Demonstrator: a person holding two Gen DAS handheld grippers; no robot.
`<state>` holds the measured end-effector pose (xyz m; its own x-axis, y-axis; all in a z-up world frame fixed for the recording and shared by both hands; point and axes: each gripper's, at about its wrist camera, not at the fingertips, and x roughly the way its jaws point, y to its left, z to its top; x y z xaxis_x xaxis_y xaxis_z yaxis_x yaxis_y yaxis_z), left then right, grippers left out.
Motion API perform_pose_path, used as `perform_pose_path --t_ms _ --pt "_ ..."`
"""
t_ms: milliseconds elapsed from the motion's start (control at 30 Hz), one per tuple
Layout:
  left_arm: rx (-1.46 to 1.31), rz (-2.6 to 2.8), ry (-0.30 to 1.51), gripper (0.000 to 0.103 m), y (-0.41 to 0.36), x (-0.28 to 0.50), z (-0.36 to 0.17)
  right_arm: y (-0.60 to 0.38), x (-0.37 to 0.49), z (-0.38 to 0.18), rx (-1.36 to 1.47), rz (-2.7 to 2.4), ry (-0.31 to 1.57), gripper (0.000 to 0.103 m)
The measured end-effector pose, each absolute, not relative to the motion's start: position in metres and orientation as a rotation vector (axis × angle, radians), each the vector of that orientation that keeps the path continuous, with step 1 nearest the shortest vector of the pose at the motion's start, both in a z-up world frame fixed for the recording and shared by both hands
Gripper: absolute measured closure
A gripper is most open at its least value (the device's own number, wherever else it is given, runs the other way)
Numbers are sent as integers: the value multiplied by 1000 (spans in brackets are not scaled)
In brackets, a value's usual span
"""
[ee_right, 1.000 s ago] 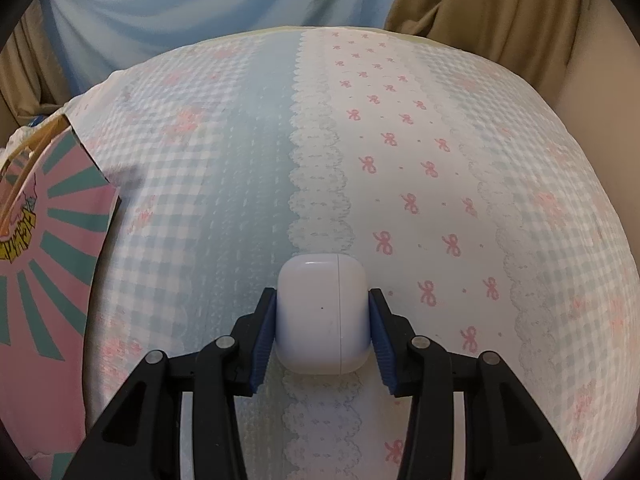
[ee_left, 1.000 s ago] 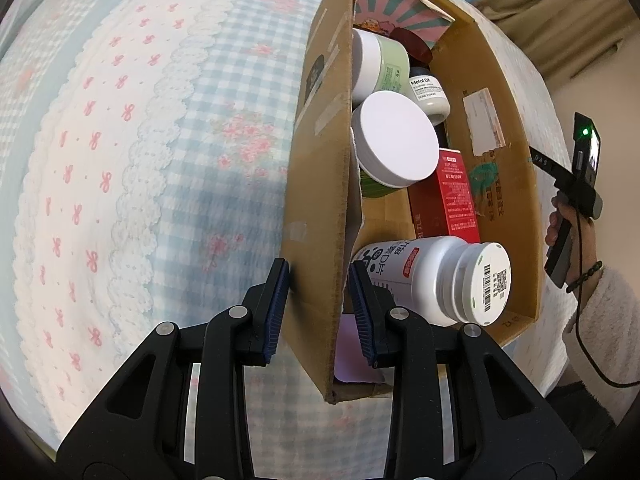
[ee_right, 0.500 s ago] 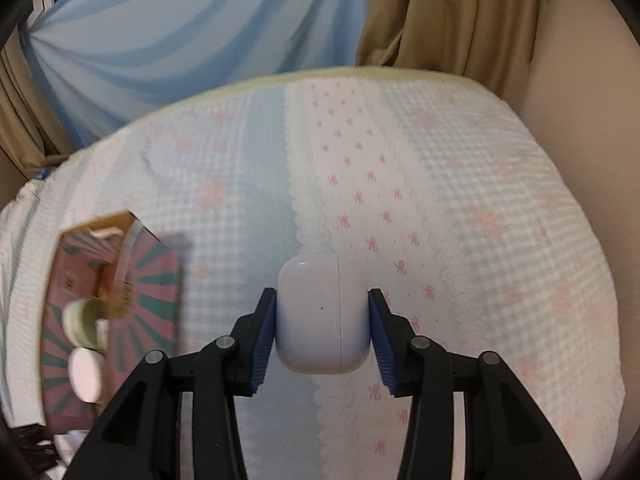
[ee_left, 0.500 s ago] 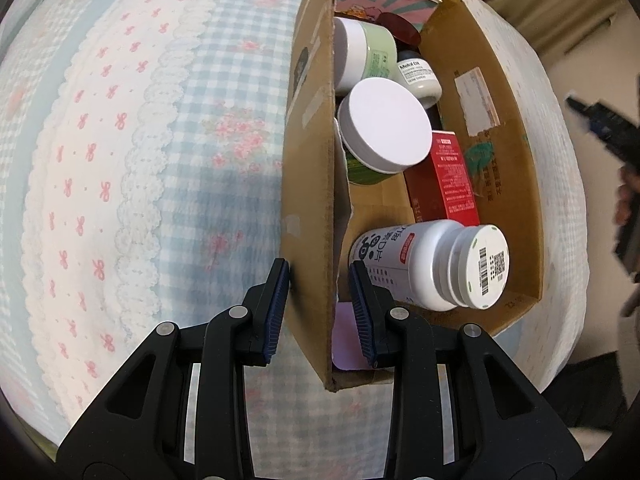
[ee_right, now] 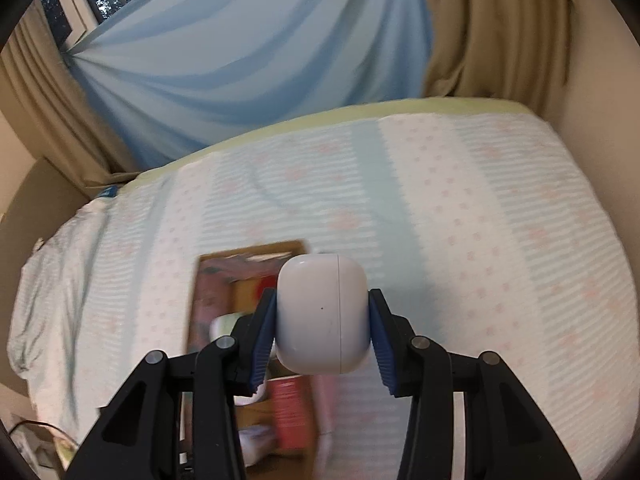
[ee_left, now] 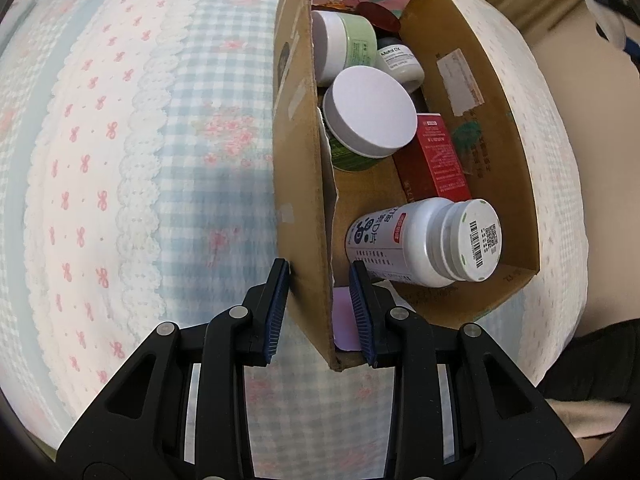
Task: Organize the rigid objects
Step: 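Carry the white earbud case into the box with the right gripper and release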
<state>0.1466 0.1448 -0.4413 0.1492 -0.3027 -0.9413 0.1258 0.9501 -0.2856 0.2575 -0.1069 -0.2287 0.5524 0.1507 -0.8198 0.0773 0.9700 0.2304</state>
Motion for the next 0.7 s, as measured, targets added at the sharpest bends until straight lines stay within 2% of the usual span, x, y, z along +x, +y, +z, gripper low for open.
perform_pose_path --t_ms 367,700 --pt "-156 -360 1382 75 151 151 -446 -27 258 -288 283 127 1112 62" --pt "-165 -388 1387 75 157 155 -452 -11 273 -349 267 89 1196 62"
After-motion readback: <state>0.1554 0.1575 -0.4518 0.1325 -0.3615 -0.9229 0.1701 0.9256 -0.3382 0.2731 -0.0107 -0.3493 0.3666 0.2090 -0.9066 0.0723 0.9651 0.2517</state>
